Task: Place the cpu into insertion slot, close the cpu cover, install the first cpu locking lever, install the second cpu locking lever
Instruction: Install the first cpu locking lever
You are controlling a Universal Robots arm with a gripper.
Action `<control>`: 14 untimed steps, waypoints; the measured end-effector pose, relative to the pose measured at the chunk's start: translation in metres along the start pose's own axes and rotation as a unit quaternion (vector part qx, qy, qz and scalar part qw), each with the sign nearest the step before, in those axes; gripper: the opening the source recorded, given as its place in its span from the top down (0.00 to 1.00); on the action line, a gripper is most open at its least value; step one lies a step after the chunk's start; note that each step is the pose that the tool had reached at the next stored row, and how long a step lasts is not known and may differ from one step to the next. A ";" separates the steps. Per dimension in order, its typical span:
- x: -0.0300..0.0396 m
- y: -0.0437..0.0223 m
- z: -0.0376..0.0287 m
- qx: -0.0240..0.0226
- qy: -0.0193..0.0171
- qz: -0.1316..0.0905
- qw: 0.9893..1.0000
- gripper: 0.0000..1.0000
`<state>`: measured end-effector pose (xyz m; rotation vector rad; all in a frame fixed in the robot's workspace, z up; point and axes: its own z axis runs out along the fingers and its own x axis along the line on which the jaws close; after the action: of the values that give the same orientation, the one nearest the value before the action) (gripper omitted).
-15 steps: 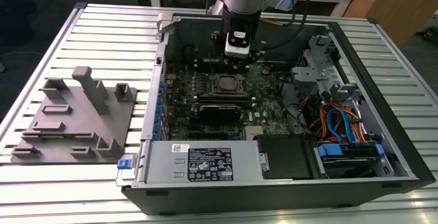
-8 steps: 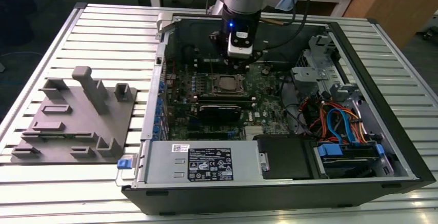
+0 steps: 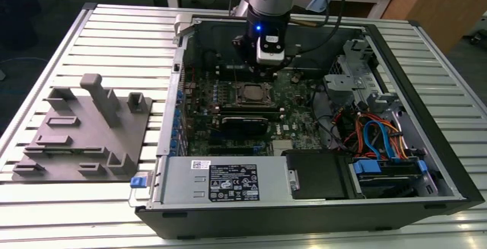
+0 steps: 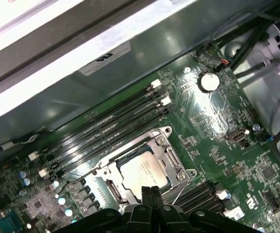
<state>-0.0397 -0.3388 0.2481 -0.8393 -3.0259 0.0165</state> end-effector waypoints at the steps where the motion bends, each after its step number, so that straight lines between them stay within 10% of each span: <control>1: 0.0000 0.0000 0.0000 0.000 0.000 -0.006 1.000 0.89; 14: 0.0000 0.0000 0.0000 0.000 -0.001 -0.094 0.996 0.89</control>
<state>-0.0397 -0.3388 0.2481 -0.5525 -3.0922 0.0167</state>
